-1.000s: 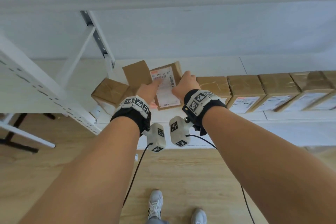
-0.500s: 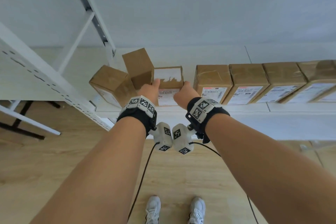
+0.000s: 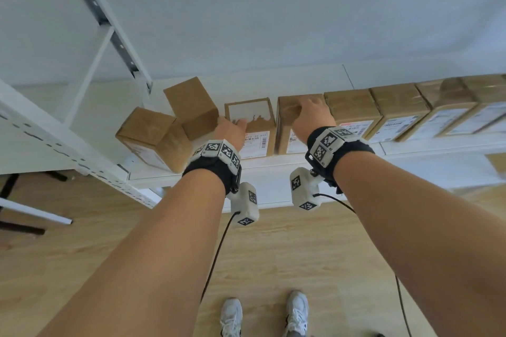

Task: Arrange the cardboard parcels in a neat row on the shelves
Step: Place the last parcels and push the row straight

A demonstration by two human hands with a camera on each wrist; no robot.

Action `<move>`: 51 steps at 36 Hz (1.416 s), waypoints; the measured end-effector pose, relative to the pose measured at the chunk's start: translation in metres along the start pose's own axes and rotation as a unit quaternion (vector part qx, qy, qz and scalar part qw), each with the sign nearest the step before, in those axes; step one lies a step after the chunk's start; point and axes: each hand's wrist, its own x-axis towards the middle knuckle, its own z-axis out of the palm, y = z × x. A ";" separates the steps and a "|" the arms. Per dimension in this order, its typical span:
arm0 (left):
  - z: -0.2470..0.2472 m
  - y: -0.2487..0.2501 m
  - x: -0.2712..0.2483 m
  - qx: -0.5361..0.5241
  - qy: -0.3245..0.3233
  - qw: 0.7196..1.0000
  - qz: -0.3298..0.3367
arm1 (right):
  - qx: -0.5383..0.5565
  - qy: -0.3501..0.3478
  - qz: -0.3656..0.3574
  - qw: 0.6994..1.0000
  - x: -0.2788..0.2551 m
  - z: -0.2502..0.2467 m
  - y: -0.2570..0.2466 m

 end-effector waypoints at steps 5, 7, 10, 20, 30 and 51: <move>0.007 0.006 -0.003 0.019 -0.008 1.000 0.022 | -0.008 -0.004 -0.032 0.999 -0.001 0.002 0.010; 0.007 0.006 -0.002 0.025 -0.009 0.999 0.024 | -0.008 -0.003 -0.034 0.999 -0.001 0.004 0.010; 0.006 0.005 0.000 0.024 -0.017 0.999 0.031 | -0.009 0.000 -0.029 1.000 0.000 0.007 0.011; -0.005 0.001 -0.004 0.082 -0.012 0.995 0.062 | -0.030 0.018 -0.006 0.999 0.002 0.013 0.001; -0.094 -0.021 0.002 0.171 0.098 0.966 0.169 | -0.007 0.043 -0.028 0.999 -0.003 0.009 -0.059; -0.165 -0.115 0.049 0.463 0.021 0.865 0.190 | 0.004 -0.010 -0.041 0.999 -0.017 0.086 -0.180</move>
